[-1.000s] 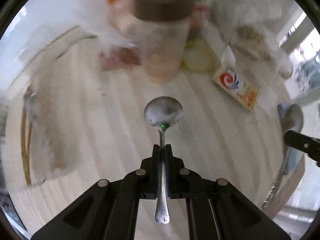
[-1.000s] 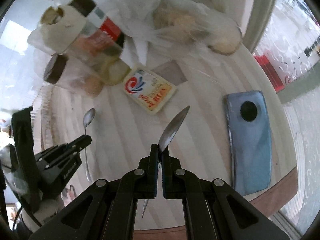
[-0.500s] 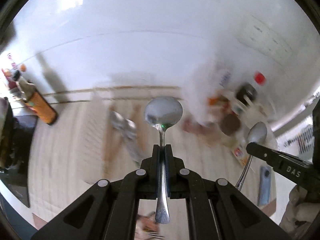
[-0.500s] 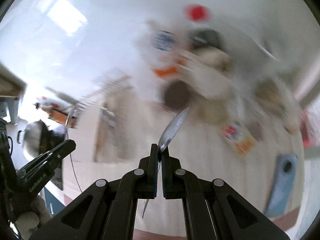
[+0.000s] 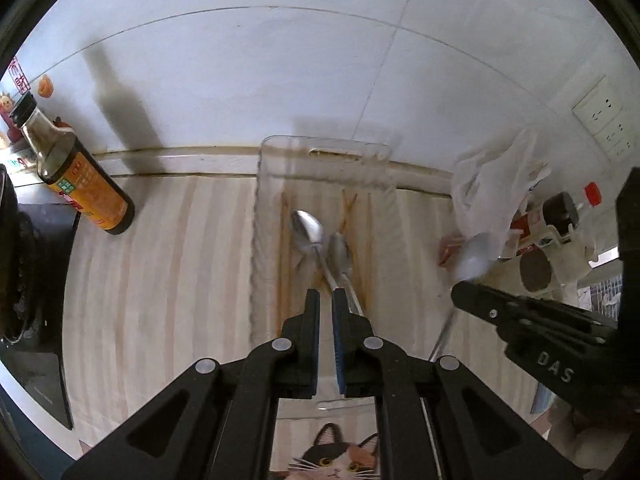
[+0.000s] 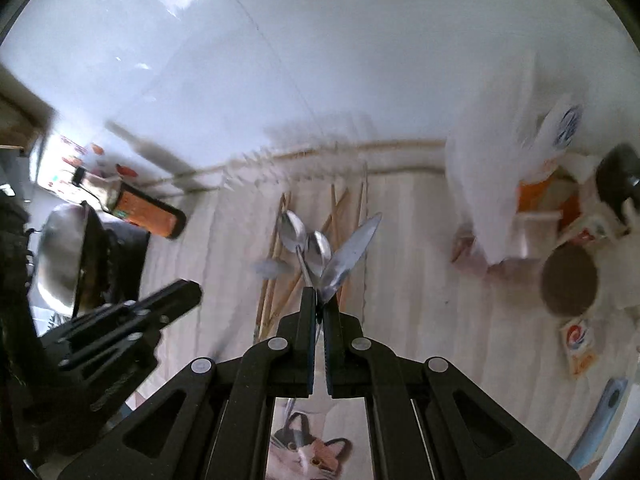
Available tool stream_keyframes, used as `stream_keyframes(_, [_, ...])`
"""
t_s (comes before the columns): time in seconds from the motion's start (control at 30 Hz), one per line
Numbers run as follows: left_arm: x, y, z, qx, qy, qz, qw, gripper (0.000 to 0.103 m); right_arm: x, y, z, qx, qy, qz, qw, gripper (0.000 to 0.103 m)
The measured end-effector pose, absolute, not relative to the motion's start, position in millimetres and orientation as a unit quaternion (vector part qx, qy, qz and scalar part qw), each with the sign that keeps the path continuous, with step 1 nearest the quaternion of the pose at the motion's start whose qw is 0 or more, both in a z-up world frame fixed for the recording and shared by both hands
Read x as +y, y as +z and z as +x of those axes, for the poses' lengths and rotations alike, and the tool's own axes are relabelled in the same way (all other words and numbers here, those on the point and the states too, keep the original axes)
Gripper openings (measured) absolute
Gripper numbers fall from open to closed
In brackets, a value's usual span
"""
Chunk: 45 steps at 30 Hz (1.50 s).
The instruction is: Organize utensils
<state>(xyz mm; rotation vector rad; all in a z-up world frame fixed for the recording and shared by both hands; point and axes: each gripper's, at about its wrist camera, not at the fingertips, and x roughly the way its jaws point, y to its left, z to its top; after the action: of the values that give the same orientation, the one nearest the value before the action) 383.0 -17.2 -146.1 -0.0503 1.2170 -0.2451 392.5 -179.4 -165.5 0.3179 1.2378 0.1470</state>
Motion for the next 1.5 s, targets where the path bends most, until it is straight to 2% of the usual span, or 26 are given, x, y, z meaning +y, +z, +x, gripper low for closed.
stream_keyframes(0.1, [-7.7,-144.6,377.8,0.562,-0.088,-0.005,0.822,0.022,-175.8,-173.0,385.6,0.58,0.049,0.141,0.801,0.022])
stream_keyframes(0.13, [-4.6,-144.7,375.4,0.558,-0.076,0.003,0.826,0.037,-176.1,-174.2,381.9,0.579,0.043,0.139,0.802,0.032])
stream_keyframes(0.17, [-1.4,-144.1,371.9,0.55,-0.068,0.01,0.833,0.057,-175.4,-174.1,375.2,0.576,0.031,0.131,0.806,0.037])
stream_keyframes(0.2, [1.9,-143.1,368.5,0.539,-0.06,0.017,0.84,0.066,-173.4,-174.3,369.8,0.573,0.02,0.119,0.81,0.04])
stream_keyframes(0.23, [4.9,-141.8,364.0,0.526,-0.05,0.026,0.848,0.077,-171.0,-174.5,364.0,0.569,0.008,0.108,0.815,0.048])
stream_keyframes(0.33, [12.1,-141.3,347.5,0.495,-0.033,0.05,0.867,0.081,-167.9,-175.8,346.8,0.559,-0.024,0.081,0.825,0.067])
stream_keyframes(0.37, [14.2,-142.5,344.1,0.492,-0.034,0.05,0.868,0.094,-165.0,-177.0,340.1,0.555,-0.038,0.069,0.828,0.076])
stream_keyframes(0.4, [16.0,-143.8,339.6,0.491,-0.036,0.05,0.869,0.101,-162.3,-178.6,331.1,0.547,-0.053,0.057,0.833,0.08])
stream_keyframes(0.5, [18.8,-147.3,328.4,0.485,-0.031,0.064,0.871,0.103,-161.4,-180.2,309.1,0.533,-0.084,0.048,0.841,0.089])
stream_keyframes(0.57, [18.9,-148.5,321.5,0.483,-0.028,0.072,0.872,0.103,-161.1,-179.4,300.1,0.524,-0.099,0.042,0.845,0.1])
stream_keyframes(0.6, [19.6,-147.9,318.1,0.482,-0.03,0.071,0.873,0.103,-160.7,-178.5,294.0,0.517,-0.107,0.038,0.848,0.101])
stream_keyframes(0.93, [21.9,-119.6,273.6,0.458,-0.021,0.053,0.887,0.103,-163.7,-149.0,244.3,0.476,-0.128,0.016,0.87,0.103])
stream_keyframes(1.5, [39.1,3.6,125.1,0.364,-0.009,0.018,0.931,0.103,-158.5,-27.5,83.7,0.353,-0.108,0.011,0.929,0.103])
